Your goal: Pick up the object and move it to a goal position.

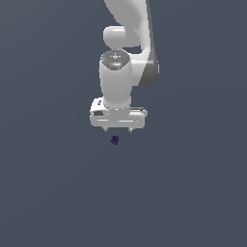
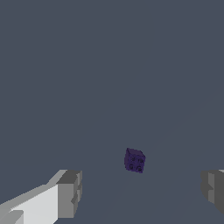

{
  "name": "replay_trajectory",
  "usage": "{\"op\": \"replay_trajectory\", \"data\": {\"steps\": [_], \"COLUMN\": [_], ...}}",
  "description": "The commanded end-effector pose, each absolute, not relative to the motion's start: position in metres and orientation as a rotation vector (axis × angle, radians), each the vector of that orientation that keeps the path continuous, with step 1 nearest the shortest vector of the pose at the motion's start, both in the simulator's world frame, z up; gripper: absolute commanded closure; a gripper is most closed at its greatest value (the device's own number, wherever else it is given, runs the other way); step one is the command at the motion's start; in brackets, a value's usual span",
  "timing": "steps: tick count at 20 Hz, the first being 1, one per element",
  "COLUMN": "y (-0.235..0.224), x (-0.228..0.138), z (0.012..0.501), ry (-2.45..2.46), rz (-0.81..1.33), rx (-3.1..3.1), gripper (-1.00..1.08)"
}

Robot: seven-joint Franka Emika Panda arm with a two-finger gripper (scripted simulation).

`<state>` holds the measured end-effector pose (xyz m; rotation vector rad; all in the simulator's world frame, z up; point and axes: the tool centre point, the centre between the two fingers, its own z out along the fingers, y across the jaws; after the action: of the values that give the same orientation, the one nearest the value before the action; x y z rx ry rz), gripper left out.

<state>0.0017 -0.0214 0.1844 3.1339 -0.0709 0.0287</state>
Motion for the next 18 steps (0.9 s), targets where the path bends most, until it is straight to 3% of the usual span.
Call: {"op": "replay_trajectory", "data": {"steps": [1, 18], "y": [-0.021, -0.024], "x": [0.002, -0.004], "z": [0.184, 0.181], "ry": [-0.071, -0.049], "rz": [0.029, 0.027], "rx": [3.134, 3.141], "gripper": [-0.92, -0.92]}}
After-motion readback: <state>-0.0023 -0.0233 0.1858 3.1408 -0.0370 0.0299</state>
